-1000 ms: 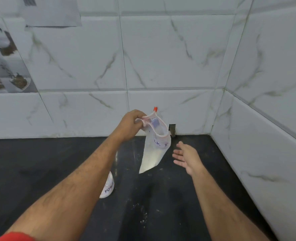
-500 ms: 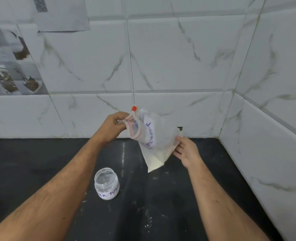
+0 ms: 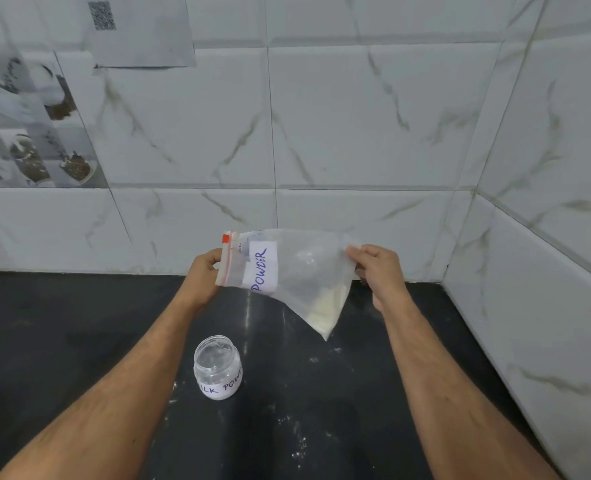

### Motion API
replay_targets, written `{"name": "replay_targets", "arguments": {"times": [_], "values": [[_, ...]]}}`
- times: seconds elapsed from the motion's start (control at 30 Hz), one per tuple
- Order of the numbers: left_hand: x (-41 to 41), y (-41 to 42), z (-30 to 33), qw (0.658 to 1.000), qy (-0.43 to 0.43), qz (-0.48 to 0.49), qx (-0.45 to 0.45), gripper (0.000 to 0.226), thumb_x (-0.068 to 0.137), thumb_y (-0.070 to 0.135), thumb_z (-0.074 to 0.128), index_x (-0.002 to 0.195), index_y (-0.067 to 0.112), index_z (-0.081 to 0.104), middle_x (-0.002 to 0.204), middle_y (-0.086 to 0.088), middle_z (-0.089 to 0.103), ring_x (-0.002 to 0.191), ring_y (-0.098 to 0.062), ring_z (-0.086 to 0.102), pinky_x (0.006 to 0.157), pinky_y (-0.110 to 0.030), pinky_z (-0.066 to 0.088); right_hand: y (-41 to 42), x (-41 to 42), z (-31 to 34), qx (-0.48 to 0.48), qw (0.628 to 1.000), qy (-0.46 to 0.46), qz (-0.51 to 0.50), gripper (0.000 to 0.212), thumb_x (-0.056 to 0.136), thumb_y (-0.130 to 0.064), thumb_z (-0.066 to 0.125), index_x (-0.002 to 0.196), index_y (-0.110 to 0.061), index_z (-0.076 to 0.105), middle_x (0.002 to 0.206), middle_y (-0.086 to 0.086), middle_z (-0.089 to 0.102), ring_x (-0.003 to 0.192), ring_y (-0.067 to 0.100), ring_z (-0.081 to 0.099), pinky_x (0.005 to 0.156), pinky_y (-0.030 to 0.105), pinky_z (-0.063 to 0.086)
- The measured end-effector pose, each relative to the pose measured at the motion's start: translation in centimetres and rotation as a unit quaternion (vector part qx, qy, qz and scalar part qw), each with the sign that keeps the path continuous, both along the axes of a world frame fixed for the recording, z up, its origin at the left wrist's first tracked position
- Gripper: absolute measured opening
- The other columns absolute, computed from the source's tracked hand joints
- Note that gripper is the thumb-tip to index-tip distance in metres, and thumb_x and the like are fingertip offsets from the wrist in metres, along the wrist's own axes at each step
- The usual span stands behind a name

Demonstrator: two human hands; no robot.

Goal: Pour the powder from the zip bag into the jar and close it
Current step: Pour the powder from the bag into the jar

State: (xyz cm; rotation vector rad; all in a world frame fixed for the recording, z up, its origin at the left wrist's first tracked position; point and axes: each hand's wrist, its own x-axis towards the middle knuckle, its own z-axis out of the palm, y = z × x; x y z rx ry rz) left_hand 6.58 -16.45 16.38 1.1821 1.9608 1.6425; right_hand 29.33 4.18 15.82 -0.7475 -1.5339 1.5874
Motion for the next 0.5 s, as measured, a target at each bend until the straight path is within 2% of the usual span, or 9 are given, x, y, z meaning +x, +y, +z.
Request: {"name": "replay_targets", "arguments": {"times": [0.07, 0.17, 0.27, 0.37, 0.43, 0.5], "values": [[-0.3, 0.0, -0.3, 1.0, -0.013, 0.009, 0.0, 0.024, 0.082, 0.002, 0.068, 0.092, 0.023, 0.075, 0.086, 0.009, 0.077, 0.078, -0.006, 0.071, 0.066, -0.017, 0.055, 0.0, 0.1, 0.1, -0.01, 1.0, 0.013, 0.018, 0.027, 0.092, -0.01, 0.071, 0.064, -0.011, 0.07, 0.072, 0.005, 0.071, 0.072, 0.02, 0.069, 0.064, 0.03, 0.058], [-0.4, 0.1, -0.6, 0.999, -0.03, 0.017, -0.015, 0.021, 0.089, 0.0, 0.066, 0.095, 0.018, 0.075, 0.09, 0.0, 0.076, 0.08, -0.015, 0.07, 0.066, -0.023, 0.057, 0.3, 0.1, 0.4, -0.032, 0.999, 0.042, -0.014, 0.028, 0.093, -0.015, 0.072, 0.065, -0.016, 0.075, 0.073, 0.0, 0.075, 0.067, 0.013, 0.071, 0.055, 0.025, 0.056], [-0.4, 0.4, -0.7, 0.999, -0.029, 0.02, -0.018, 0.018, 0.092, 0.005, 0.066, 0.098, 0.019, 0.075, 0.093, 0.002, 0.076, 0.082, -0.015, 0.072, 0.067, -0.025, 0.058, 0.1, -0.4, -0.1, -0.042, 0.999, 0.021, 0.007, 0.024, 0.094, -0.018, 0.07, 0.071, -0.018, 0.077, 0.087, 0.004, 0.079, 0.081, 0.018, 0.075, 0.064, 0.029, 0.059], [-0.4, 0.7, 0.1, 1.0, -0.018, 0.024, -0.004, 0.024, 0.089, -0.002, 0.062, 0.095, 0.017, 0.076, 0.091, 0.002, 0.074, 0.082, -0.012, 0.067, 0.074, -0.024, 0.053, 0.4, -0.9, -1.1, -0.095, 0.994, 0.023, -0.048, 0.012, 0.094, -0.018, 0.07, 0.084, -0.013, 0.073, 0.095, 0.008, 0.078, 0.086, 0.023, 0.074, 0.066, 0.031, 0.06], [-0.2, 1.1, 1.0, 1.0, 0.004, 0.015, 0.002, 0.017, 0.082, 0.006, 0.064, 0.091, 0.014, 0.075, 0.092, -0.002, 0.073, 0.081, -0.007, 0.064, 0.077, -0.021, 0.049, 0.5, -1.1, -2.1, -0.139, 0.989, 0.024, -0.055, 0.011, 0.095, -0.019, 0.069, 0.099, -0.009, 0.07, 0.101, 0.009, 0.077, 0.089, 0.023, 0.074, 0.065, 0.031, 0.06], [0.2, 1.7, 2.4, 1.0, 0.029, 0.009, 0.001, 0.023, 0.073, 0.023, 0.065, 0.089, 0.01, 0.076, 0.094, -0.009, 0.074, 0.081, -0.007, 0.065, 0.078, -0.023, 0.051, 0.4, -1.6, -3.1, -0.188, 0.98, 0.024, -0.06, 0.018, 0.096, -0.019, 0.067, 0.11, -0.009, 0.068, 0.107, 0.01, 0.076, 0.093, 0.023, 0.074, 0.066, 0.032, 0.059]]}}
